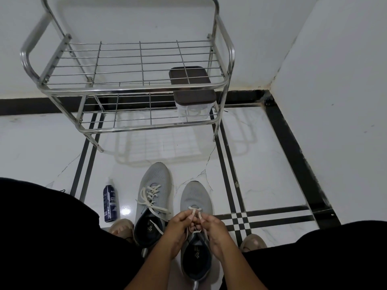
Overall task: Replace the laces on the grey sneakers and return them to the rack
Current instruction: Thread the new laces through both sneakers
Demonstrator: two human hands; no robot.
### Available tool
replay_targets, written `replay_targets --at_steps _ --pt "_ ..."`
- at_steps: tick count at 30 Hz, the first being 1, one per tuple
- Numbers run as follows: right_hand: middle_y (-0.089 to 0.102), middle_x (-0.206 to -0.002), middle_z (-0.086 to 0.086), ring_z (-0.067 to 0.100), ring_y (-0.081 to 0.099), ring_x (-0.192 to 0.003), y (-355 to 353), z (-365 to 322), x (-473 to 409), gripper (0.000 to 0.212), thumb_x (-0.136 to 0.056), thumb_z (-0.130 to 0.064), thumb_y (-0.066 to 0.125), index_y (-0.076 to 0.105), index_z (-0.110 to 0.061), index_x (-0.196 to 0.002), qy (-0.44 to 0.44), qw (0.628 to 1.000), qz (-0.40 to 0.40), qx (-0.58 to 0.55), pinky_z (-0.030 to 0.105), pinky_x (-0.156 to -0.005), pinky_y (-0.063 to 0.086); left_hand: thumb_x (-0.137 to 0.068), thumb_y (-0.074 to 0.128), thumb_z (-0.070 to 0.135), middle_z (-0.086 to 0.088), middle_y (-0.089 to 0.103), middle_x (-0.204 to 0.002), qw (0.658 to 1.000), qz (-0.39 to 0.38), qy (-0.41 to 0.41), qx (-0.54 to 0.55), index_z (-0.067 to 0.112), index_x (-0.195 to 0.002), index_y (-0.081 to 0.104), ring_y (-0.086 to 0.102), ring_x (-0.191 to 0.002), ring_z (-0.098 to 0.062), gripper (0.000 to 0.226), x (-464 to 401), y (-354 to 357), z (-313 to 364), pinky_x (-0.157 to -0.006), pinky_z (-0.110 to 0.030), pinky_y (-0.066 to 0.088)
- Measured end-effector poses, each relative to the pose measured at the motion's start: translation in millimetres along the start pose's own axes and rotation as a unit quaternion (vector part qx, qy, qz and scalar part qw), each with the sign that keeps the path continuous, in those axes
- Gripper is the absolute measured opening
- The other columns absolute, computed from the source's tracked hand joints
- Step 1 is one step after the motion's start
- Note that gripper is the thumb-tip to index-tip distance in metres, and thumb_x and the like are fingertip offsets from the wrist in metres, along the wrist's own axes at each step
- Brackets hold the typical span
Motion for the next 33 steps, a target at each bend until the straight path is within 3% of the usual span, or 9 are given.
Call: replay_targets --at_steps 4,9,14,19,29,33 --pt "0.072 -0.102 0.021 0.023 0.069 -0.080 -1.1 0.9 0.5 0.028 -0.092 0.005 0.052 0.066 -0.004 -0.115 -0.013 1.000 0.005 -0.012 0.027 -0.067 0.058 -0.098 0.042 -0.004 -0.008 0.064 -0.063 1.000 0.007 0.004 -0.002 -0.011 -0.113 0.056 0.057 -0.049 -0.010 0.021 0.1 -0.3 1.4 -0.049 -0.017 0.048" --pt "0.072 -0.098 0.020 0.023 0.070 -0.078 0.0 -3.0 2.8 0.029 -0.092 0.008 0.048 0.068 -0.009 -0.106 -0.016 1.000 0.007 0.009 0.027 -0.066 0.058 -0.097 0.039 -0.009 -0.010 0.064 -0.069 1.000 0.005 -0.005 -0.002 -0.010 -0.116 0.056 0.058 -0.054 -0.011 0.025 0.0 -4.0 0.9 -0.053 -0.019 0.050" --pt "0.069 -0.087 0.019 0.022 0.065 -0.065 -1.9 -4.1 1.0 0.010 -0.094 0.001 0.055 0.056 -0.001 -0.104 -0.034 0.998 0.056 0.025 0.029 -0.062 0.056 -0.094 0.044 -0.013 -0.018 0.065 -0.066 0.999 0.038 0.006 0.015 -0.002 -0.098 0.045 0.057 -0.053 -0.022 0.012 0.2 -2.5 4.2 -0.048 -0.024 0.049" --pt "0.068 -0.077 0.017 0.019 0.063 -0.060 -2.3 -3.8 -2.2 0.019 -0.092 -0.003 0.059 0.061 0.012 -0.105 -0.038 0.998 0.043 0.022 0.026 -0.057 0.056 -0.093 0.048 -0.009 -0.021 0.060 -0.071 1.000 0.003 0.016 -0.018 -0.011 -0.098 0.054 0.060 -0.051 -0.019 0.008 -1.4 -1.8 3.8 -0.050 -0.022 0.051" --pt "0.071 -0.089 0.023 0.023 0.070 -0.067 1.4 -6.5 1.4 0.019 -0.093 0.001 0.054 0.066 0.004 -0.107 0.001 1.000 -0.016 -0.026 0.027 -0.056 0.057 -0.087 0.065 0.001 -0.016 0.060 -0.062 0.992 -0.024 0.001 -0.126 -0.005 -0.073 0.059 0.055 -0.044 -0.012 0.016 -6.3 -1.3 9.0 -0.049 -0.019 0.046" --pt "0.066 -0.108 0.031 0.029 0.069 -0.082 3.3 -7.2 2.2 0.027 -0.093 -0.002 0.050 0.066 0.005 -0.113 0.024 0.998 -0.062 -0.020 0.030 -0.068 0.058 -0.089 0.059 -0.004 -0.010 0.061 -0.052 0.990 0.001 -0.009 -0.144 -0.004 -0.069 0.061 0.054 -0.039 -0.010 0.021 -6.5 -3.4 7.8 -0.043 -0.018 0.044"
Point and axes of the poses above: each hand's wrist, its own x-axis away from the middle knuckle, its own y-axis out of the palm, z = x × y, the point moved 3 cm from there along -x, towards the middle knuckle
